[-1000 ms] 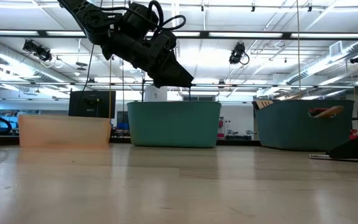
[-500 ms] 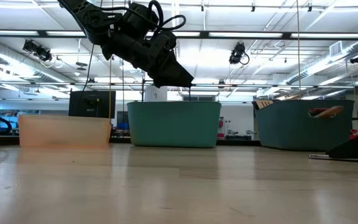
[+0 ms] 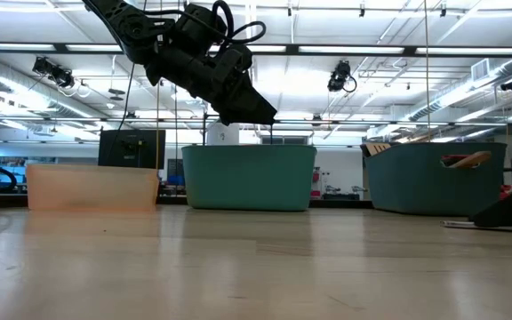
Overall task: Pick & Place Kitchen Items
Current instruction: Put the silver knife into the green bin
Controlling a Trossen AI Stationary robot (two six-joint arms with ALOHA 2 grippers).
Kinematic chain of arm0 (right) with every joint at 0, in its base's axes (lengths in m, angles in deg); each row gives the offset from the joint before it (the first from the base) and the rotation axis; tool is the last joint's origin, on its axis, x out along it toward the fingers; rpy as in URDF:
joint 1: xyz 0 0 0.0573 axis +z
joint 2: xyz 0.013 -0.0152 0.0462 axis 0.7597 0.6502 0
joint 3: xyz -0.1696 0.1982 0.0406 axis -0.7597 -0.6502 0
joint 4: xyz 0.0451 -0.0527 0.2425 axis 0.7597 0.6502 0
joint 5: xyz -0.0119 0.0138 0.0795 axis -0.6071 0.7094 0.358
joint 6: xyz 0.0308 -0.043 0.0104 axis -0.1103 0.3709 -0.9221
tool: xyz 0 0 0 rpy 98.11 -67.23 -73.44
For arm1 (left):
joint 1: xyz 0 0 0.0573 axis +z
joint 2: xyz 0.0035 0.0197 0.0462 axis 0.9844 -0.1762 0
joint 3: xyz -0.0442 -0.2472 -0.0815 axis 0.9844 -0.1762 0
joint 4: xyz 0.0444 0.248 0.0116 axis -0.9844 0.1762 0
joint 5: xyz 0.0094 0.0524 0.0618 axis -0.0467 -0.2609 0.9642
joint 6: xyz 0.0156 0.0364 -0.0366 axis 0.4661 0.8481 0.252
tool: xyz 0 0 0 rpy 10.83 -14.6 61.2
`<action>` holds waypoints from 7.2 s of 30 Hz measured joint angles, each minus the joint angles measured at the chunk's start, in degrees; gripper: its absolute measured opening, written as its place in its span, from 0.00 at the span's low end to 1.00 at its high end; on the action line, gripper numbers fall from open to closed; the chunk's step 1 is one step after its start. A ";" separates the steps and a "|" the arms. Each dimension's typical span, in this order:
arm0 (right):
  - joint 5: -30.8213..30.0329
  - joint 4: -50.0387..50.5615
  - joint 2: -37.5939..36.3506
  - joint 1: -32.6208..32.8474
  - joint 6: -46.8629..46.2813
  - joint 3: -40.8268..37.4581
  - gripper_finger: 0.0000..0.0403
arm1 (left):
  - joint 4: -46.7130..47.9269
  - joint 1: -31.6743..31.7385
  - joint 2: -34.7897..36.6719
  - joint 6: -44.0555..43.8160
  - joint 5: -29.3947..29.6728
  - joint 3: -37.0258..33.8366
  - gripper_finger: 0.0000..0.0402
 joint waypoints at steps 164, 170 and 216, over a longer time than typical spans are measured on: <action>-5.21 -1.25 -30.37 -2.40 32.17 0.15 0.08 | -12.48 -19.28 -62.77 3.30 -5.64 52.37 0.22; -5.19 -1.25 -30.37 -2.40 32.35 0.15 0.08 | -13.70 -19.45 -62.92 2.59 -6.18 52.35 0.22; -7.67 -1.29 -30.39 -2.40 33.49 0.15 0.08 | 0.12 -20.59 -53.48 9.01 -5.61 52.63 0.22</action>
